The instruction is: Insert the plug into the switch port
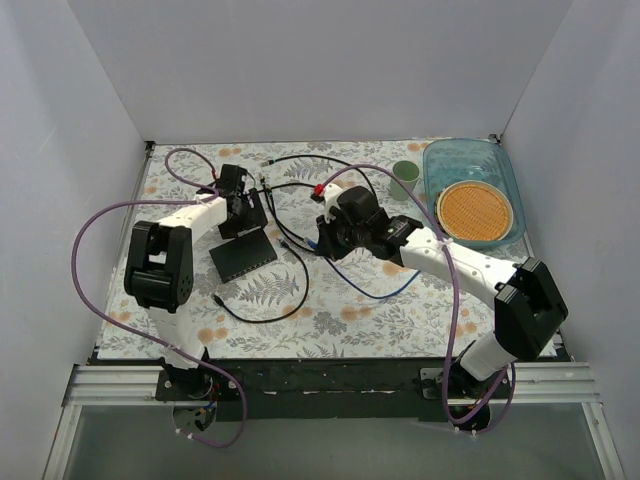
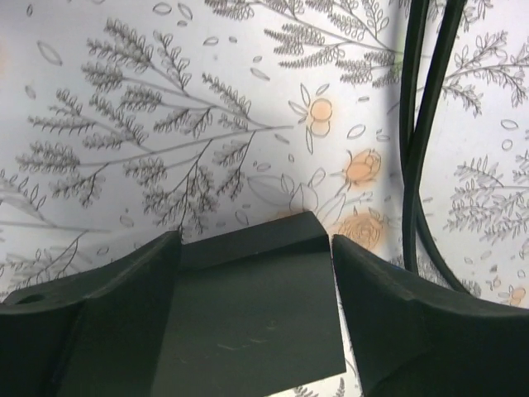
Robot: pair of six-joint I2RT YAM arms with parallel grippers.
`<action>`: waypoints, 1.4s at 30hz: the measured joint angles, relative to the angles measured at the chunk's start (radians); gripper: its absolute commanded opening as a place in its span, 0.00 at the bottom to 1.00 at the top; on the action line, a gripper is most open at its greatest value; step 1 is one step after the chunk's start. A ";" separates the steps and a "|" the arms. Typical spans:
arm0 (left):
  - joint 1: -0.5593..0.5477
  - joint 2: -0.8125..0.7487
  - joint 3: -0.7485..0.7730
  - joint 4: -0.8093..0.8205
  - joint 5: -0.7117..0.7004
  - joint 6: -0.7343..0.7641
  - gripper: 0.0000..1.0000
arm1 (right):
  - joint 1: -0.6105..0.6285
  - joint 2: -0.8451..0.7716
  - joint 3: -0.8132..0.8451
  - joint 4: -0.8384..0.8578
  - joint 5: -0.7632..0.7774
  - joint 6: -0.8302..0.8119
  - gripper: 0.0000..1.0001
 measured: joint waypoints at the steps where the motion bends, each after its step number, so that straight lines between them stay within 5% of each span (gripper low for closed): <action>1: 0.000 -0.015 -0.011 -0.006 0.000 -0.008 0.83 | 0.009 0.001 0.000 0.000 0.000 -0.003 0.01; 16: 0.019 -0.072 -0.043 -0.066 -0.137 -0.002 0.90 | 0.109 0.117 0.047 -0.002 -0.006 -0.008 0.01; 32: 0.043 -0.235 -0.290 -0.010 0.076 -0.074 0.89 | 0.142 0.140 0.054 -0.005 -0.021 -0.008 0.01; 42: 0.049 -0.246 -0.286 -0.053 0.066 -0.090 0.90 | 0.192 0.179 0.054 -0.001 0.016 -0.043 0.01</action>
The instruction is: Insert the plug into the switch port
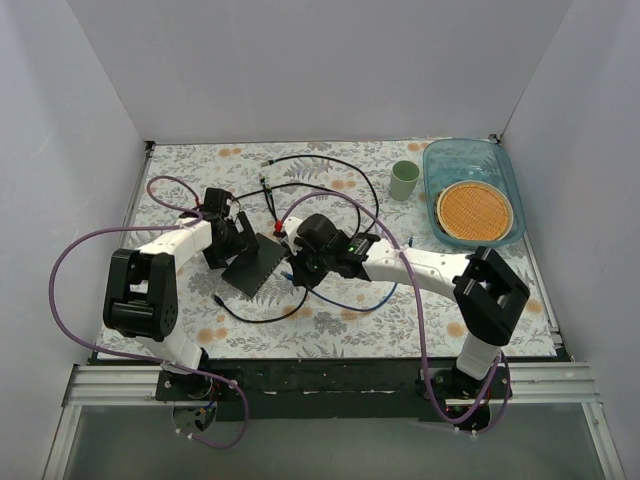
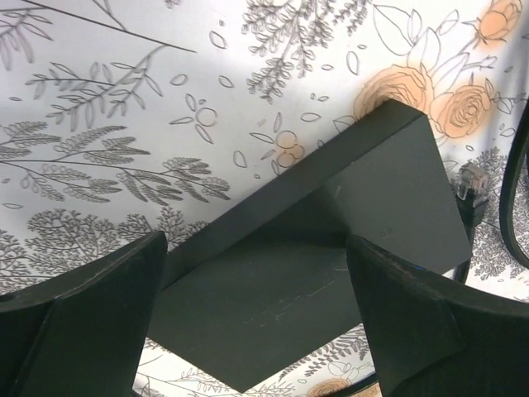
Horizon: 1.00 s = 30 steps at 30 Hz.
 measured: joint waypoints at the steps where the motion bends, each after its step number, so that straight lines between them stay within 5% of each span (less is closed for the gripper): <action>1: 0.006 0.000 0.002 -0.004 0.002 0.003 0.90 | 0.009 0.003 0.000 0.000 0.016 -0.008 0.01; 19: 0.219 -0.093 -0.045 0.035 0.246 0.051 0.90 | 0.143 0.082 -0.006 0.100 0.274 -0.156 0.01; 30: 0.225 -0.080 -0.075 0.111 0.355 0.046 0.87 | 0.161 0.167 -0.037 0.214 0.308 -0.142 0.01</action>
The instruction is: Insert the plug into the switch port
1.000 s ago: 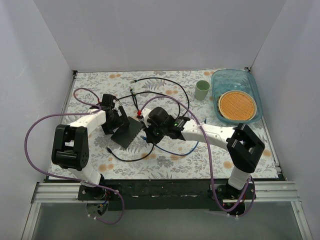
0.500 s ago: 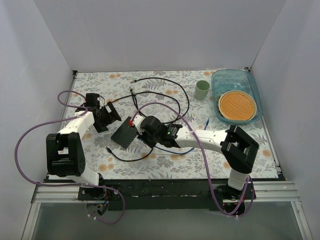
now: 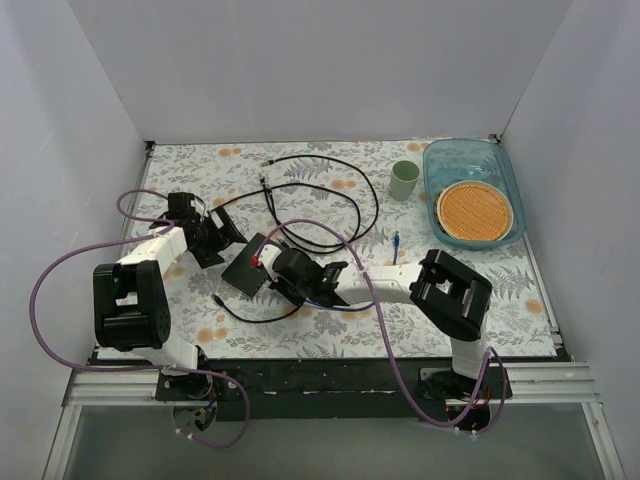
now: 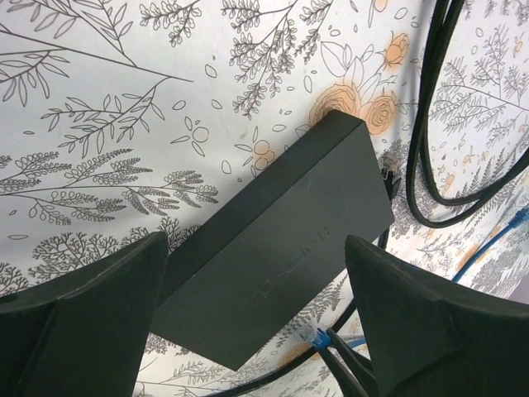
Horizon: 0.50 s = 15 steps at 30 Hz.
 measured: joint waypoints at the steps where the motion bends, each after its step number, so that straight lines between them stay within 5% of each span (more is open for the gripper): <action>1: 0.000 0.005 -0.004 0.005 0.003 0.000 0.87 | 0.000 0.010 0.000 0.006 0.000 0.003 0.01; 15: 0.000 0.024 -0.055 0.031 0.025 -0.005 0.87 | 0.006 0.087 0.049 0.046 -0.027 0.043 0.01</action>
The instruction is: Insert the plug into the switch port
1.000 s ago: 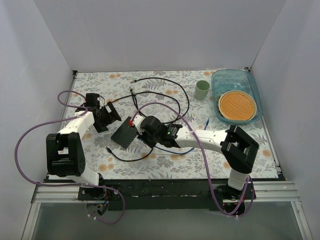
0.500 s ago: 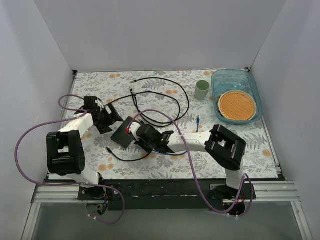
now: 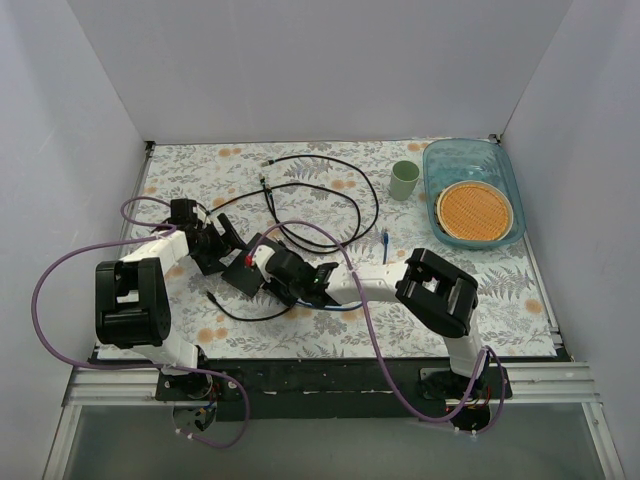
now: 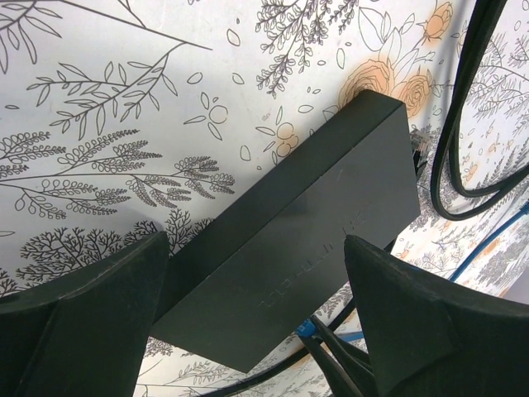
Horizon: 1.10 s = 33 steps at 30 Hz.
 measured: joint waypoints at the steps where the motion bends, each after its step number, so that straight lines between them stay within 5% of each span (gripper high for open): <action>1: 0.000 0.000 0.000 0.000 0.000 0.001 0.87 | 0.000 0.004 0.005 0.000 -0.001 0.002 0.01; 33: 0.000 0.000 -0.006 0.007 0.043 0.017 0.86 | 0.005 0.042 0.070 -0.034 0.034 0.061 0.01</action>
